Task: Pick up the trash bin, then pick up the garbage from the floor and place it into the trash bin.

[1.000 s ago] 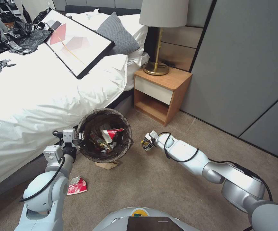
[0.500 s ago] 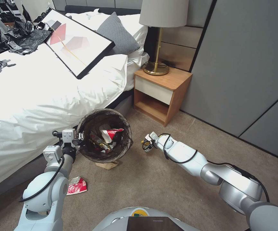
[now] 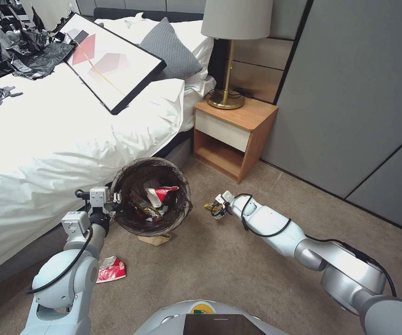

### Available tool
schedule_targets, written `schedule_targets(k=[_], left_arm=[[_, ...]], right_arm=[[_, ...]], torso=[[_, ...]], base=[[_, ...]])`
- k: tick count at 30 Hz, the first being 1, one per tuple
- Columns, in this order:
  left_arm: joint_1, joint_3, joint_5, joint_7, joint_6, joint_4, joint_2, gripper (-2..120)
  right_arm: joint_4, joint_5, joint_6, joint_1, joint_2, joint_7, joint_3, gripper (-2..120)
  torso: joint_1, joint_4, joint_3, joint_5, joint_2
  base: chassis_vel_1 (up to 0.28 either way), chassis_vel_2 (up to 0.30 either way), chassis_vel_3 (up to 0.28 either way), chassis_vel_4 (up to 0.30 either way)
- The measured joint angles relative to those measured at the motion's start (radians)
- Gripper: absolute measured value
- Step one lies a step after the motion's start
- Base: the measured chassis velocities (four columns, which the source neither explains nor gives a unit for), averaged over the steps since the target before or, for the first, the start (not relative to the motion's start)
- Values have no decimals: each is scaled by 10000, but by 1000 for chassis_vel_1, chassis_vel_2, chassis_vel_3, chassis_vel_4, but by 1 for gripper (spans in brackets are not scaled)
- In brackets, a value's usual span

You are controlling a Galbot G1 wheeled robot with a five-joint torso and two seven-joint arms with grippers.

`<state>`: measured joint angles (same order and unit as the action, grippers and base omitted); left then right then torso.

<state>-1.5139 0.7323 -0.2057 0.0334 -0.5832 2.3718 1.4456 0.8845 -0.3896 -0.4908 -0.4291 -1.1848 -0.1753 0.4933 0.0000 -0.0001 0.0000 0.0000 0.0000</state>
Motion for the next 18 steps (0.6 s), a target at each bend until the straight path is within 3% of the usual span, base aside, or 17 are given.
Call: schedule_targets(k=[18], left_arm=[[-64, -6, 7, 16, 2, 61, -55, 0]], right_arm=[[-360, 174, 88, 357, -245, -59, -207, 100]], torso=[[0, 2, 0, 0, 0]], base=[[0, 0, 0, 0]])
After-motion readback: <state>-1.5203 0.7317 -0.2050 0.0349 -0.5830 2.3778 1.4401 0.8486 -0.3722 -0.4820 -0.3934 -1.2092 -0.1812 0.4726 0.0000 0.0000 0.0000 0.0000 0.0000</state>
